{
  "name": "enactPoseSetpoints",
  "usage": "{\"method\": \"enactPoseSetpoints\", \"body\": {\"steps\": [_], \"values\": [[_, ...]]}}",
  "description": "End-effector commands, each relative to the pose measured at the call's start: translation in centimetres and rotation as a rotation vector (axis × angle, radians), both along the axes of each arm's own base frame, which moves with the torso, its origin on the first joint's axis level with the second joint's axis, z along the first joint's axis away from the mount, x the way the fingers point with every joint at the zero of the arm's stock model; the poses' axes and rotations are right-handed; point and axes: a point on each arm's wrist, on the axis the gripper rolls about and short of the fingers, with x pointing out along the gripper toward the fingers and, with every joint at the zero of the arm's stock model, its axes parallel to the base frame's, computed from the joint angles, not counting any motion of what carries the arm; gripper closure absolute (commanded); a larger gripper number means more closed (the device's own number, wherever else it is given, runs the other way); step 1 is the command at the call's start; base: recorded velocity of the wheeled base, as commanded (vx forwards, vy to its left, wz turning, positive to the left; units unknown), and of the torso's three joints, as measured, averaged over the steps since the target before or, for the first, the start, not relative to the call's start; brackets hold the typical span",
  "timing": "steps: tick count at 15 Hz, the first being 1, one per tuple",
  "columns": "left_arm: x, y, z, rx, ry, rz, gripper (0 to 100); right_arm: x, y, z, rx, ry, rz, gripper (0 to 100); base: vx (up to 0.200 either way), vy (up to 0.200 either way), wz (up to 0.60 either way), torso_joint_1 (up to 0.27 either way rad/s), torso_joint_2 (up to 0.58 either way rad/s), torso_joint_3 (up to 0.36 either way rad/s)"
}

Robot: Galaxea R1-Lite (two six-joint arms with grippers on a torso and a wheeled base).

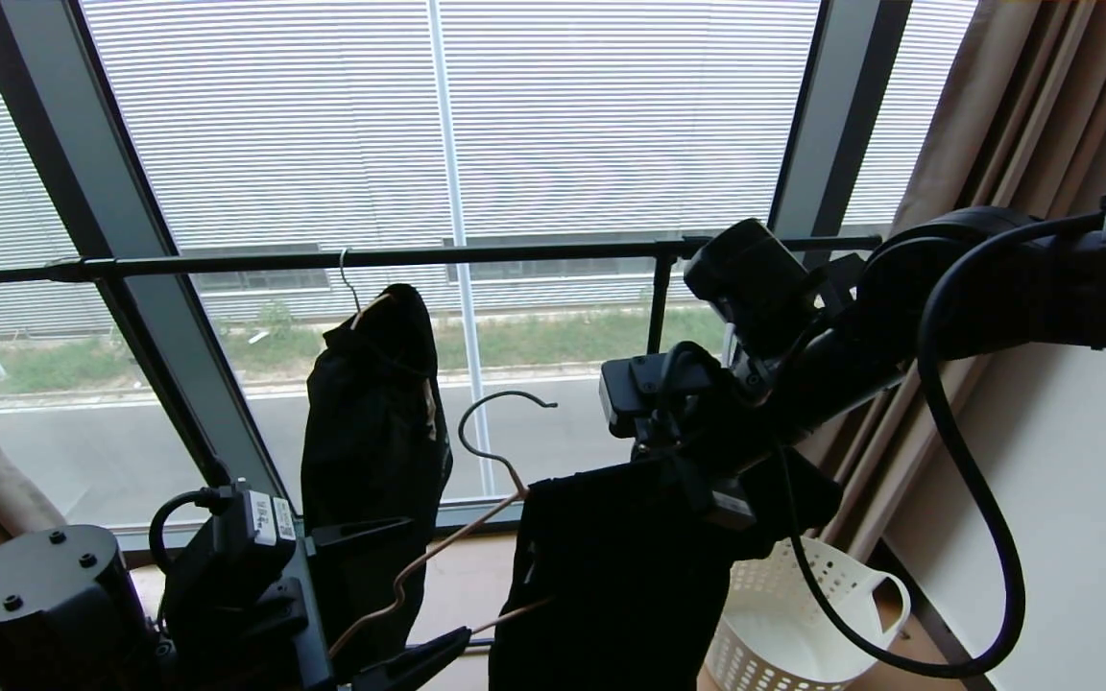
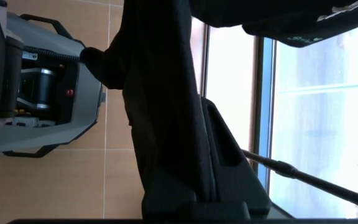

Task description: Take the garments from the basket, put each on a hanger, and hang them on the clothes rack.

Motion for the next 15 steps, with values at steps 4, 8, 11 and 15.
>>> {"method": "enactPoseSetpoints", "body": {"steps": [4,8,11,15], "values": [[0.1,1.0,2.6,-0.191,0.064,0.069,0,0.1,-0.4,0.8,-0.053,-0.081,-0.067,100,0.000,0.000,0.00,0.000,0.00,0.000],[0.3,1.0,3.2,-0.248,0.095,0.079,0,0.9,-1.9,1.6,-0.053,-0.079,-0.182,100,0.000,0.000,0.00,0.000,0.00,0.000],[0.1,0.9,1.7,-0.304,0.299,0.096,0,0.5,-4.1,3.6,0.012,-0.039,-0.344,100,0.000,0.000,0.00,0.000,0.00,0.000],[0.6,0.2,-0.6,-0.313,0.505,0.118,0,0.0,-4.3,4.8,0.093,0.026,-0.479,100,0.000,0.000,0.00,0.000,0.00,0.000]]}}
